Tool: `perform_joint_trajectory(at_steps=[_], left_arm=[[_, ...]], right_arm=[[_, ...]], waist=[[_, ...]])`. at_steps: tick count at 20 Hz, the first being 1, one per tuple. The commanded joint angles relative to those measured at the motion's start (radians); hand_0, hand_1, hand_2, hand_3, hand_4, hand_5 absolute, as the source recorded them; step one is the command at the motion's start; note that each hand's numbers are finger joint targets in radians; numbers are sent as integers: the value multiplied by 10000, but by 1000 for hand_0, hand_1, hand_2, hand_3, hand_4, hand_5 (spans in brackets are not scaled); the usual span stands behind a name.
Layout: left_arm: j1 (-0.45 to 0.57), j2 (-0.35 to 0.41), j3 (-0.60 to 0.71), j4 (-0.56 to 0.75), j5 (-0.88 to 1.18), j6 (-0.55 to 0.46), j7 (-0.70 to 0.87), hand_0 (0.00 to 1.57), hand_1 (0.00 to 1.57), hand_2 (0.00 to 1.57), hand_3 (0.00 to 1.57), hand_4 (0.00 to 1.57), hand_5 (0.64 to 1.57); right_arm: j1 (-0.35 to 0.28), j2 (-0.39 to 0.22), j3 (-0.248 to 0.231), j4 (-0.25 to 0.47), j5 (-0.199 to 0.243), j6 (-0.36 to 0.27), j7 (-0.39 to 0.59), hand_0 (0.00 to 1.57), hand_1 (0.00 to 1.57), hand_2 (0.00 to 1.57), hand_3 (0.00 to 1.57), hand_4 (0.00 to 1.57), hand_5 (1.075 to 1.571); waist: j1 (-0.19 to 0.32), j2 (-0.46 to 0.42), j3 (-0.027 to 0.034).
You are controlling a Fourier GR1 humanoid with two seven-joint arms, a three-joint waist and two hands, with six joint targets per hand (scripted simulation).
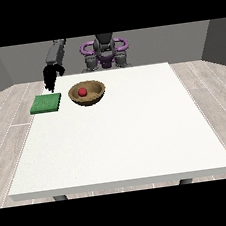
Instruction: Pick the cup and pour the ball into the bowl, then pick the bowl and place it on the pad
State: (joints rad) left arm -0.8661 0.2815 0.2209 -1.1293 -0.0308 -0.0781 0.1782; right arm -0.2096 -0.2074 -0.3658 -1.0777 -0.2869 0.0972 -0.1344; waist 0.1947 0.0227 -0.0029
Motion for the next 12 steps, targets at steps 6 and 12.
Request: perform_joint_trajectory(at_steps=[6,12], left_arm=[[622,1466,1256,-509,1841,-1767,300,0,0,0,0,993,1561],[1061,2262,1693,-607,2271,-2170,121,0,0,0,0,1011,1535]], right_arm=[[-598,522,95,2075,102,179,-1559,0,0,0,0,694,1566],[-1922,602,312,2992,304,-346,-1827,0,0,0,0,565,1560]], waist=[[-58,601,36],[-429,988,34]])
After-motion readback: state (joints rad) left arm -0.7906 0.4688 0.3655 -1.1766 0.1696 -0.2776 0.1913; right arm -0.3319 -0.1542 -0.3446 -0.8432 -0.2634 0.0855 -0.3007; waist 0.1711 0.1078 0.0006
